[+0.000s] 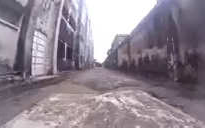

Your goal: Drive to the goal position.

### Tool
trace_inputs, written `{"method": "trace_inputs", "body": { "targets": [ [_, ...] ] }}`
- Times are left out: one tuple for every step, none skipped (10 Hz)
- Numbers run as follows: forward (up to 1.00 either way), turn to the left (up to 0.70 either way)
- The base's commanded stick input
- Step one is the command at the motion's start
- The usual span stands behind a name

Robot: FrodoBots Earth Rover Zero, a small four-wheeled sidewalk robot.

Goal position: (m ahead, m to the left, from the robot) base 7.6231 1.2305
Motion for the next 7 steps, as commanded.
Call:
{"method": "trace_inputs", "body": {
  "targets": [
    [0.70,0.00],
    [0.70,0.00],
    [0.70,0.00],
    [0.70,0.00],
    [0.70,0.00],
    [0.70,0.00],
    [0.70,0.00]
  ]
}}
